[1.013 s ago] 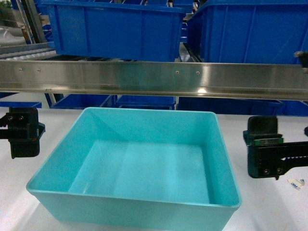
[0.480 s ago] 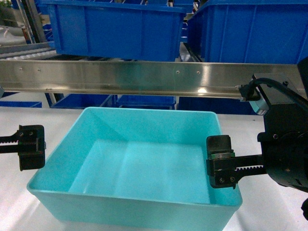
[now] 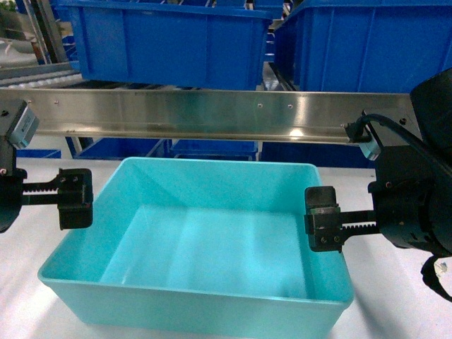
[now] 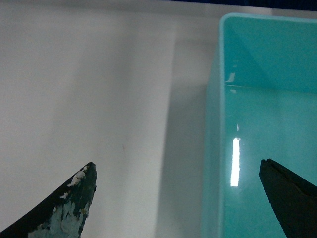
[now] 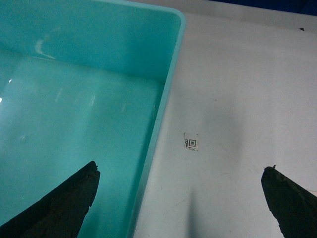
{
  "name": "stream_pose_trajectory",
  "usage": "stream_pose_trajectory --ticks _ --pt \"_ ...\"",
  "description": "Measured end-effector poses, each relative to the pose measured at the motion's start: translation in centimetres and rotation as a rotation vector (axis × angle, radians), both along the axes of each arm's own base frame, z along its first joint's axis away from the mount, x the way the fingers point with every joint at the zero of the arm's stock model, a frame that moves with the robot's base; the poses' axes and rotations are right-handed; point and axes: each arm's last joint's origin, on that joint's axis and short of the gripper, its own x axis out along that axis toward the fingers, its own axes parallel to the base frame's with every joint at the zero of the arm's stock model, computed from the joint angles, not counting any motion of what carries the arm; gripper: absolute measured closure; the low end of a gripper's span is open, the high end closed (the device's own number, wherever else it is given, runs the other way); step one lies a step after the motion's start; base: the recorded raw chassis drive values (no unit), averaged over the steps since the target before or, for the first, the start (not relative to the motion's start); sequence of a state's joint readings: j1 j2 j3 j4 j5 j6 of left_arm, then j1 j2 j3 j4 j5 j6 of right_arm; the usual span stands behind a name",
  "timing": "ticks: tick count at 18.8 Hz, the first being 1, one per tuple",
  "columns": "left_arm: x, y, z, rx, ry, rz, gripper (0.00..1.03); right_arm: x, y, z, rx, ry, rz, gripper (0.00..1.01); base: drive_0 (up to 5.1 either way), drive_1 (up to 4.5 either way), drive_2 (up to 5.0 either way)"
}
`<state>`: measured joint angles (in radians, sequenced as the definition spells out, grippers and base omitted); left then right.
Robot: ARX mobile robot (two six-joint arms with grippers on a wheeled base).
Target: Organize blue bins on left shelf correctly
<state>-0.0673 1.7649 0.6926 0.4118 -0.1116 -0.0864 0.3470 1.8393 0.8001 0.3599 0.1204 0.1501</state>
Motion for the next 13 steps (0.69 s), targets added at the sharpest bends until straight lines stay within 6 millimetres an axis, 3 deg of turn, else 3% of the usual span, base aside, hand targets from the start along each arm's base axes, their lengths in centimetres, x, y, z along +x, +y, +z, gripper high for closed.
stream_pose_trajectory --ticks 4,7,13 --pt "-0.1 -1.3 -0.2 -0.010 0.012 -0.024 0.05 0.2 -0.1 -0.3 -0.004 0.008 0.020 0.03 0.0 0.00 0.0" --pt "0.0 -1.2 -1.4 -0.002 0.044 -0.015 0.05 0.3 -0.1 -0.4 -0.006 0.011 0.024 0.03 0.0 0.00 0.0" --pt "0.0 -0.6 -2.8 -0.026 0.088 0.009 0.05 0.9 0.3 -2.4 -0.051 0.039 0.030 0.03 0.0 0.00 0.0"
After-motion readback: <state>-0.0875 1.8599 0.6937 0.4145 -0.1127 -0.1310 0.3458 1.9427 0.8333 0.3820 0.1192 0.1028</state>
